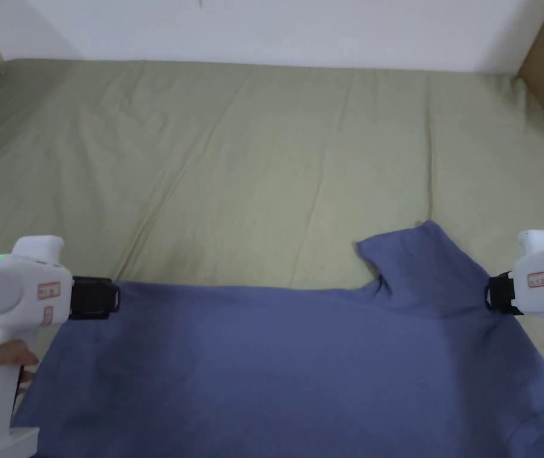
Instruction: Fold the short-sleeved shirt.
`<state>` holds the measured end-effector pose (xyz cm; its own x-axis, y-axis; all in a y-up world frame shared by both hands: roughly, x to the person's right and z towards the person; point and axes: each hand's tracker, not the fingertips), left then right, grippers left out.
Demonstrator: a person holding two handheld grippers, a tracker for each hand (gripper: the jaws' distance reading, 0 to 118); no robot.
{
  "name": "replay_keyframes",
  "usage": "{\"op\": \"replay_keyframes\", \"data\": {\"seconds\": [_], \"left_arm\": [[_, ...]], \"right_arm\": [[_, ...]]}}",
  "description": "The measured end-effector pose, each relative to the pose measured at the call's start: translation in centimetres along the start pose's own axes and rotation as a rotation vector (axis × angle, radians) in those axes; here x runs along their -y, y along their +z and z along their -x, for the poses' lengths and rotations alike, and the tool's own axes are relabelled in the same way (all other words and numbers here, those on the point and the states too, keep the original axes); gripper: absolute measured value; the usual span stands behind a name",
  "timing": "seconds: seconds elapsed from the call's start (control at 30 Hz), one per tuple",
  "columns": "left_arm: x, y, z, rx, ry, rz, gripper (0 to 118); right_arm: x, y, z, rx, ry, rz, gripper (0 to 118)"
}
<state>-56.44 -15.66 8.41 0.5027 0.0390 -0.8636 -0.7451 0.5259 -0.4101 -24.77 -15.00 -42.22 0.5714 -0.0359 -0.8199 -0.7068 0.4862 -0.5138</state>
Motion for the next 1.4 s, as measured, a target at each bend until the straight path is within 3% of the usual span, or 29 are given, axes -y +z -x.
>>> {"op": "replay_keyframes", "data": {"seconds": [0.1, 0.2, 0.23, 0.3, 0.37, 0.43, 0.57, 0.73, 0.83, 1.1, 1.4], "left_arm": [[-1.5, -2.9, 0.6, -0.02, 0.036, 0.03, 103], [-1.3, -4.2, 1.1, 0.069, 0.124, 0.039, 90], [-1.1, -4.3, 0.7, 0.027, 0.098, 0.035, 81], [-1.0, -3.9, 0.2, -0.006, 0.004, 0.03, 54], [-1.3, -2.9, 0.4, 0.002, 0.025, 0.019, 3], [-1.6, -2.2, 0.5, 0.048, 0.073, 0.005, 3], [-1.3, -0.2, -1.3, 0.001, -0.073, 0.013, 3], [-0.1, 5.2, 0.0, 0.049, -0.009, -0.056, 3], [1.8, 9.7, 0.3, 0.03, -0.079, -0.112, 3], [12.6, 19.2, 2.6, 0.075, -0.045, -0.171, 3], [23.4, 17.5, 3.8, 0.05, -0.021, 0.011, 3]], "right_arm": [[0.1, 0.0, -0.1, -0.004, 0.0, 0.001, 3], [0.1, -0.2, -0.4, -0.013, -0.004, 0.001, 3], [0.2, -0.2, -0.5, -0.019, -0.006, 0.0, 3], [0.3, 0.0, -0.5, -0.019, -0.005, 0.0, 3], [0.4, 0.3, -0.7, -0.024, -0.01, -0.002, 3], [0.3, 0.7, -0.9, -0.04, -0.027, -0.017, 3], [0.8, 3.5, -0.4, -0.042, -0.022, -0.045, 3], [3.1, 9.3, -0.3, -0.061, -0.042, -0.112, 3], [5.4, 13.0, -0.5, -0.05, -0.015, -0.146, 3], [17.2, 20.9, -1.4, -0.071, -0.017, -0.163, 3], [29.4, 19.8, -1.2, -0.058, -0.049, 0.028, 3]]}}
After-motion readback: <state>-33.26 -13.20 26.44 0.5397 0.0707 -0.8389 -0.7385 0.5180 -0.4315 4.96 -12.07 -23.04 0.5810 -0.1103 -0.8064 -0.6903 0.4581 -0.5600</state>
